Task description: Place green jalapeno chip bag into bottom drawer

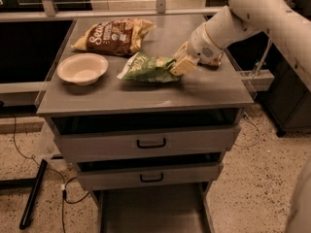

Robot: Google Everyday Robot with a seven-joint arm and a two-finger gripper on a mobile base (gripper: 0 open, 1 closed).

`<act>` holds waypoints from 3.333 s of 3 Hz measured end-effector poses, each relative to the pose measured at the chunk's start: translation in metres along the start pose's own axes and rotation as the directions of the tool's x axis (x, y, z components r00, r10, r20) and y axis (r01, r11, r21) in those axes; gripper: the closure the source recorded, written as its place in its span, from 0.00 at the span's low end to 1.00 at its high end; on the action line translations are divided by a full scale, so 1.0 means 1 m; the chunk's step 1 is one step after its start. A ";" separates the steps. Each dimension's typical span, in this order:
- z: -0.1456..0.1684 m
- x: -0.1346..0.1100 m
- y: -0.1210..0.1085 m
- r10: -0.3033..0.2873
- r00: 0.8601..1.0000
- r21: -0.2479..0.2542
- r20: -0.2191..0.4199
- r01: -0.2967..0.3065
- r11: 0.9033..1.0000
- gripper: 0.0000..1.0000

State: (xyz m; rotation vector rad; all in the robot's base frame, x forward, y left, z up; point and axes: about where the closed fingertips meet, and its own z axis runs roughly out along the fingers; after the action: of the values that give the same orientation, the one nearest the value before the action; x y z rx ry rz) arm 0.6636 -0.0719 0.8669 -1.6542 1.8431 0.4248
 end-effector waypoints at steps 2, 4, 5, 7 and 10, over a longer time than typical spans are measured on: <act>-0.055 -0.012 0.049 -0.073 0.996 0.091 0.059 0.067 0.994 1.00; -0.117 0.030 0.139 -0.088 0.996 0.170 -0.019 0.090 0.981 1.00; -0.124 0.054 0.177 -0.084 0.996 0.190 -0.043 0.090 0.978 1.00; -0.091 0.098 0.196 -0.034 0.999 0.181 -0.038 0.040 0.983 1.00; 0.043 0.227 0.218 0.159 0.986 0.212 -0.048 -0.146 0.966 1.00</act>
Offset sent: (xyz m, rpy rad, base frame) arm -0.1194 -0.0507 0.0657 0.0619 -0.2065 -0.0147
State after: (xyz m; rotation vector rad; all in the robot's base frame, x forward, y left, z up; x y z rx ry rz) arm 0.4554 -0.1853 0.6555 -1.4070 1.9974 0.2349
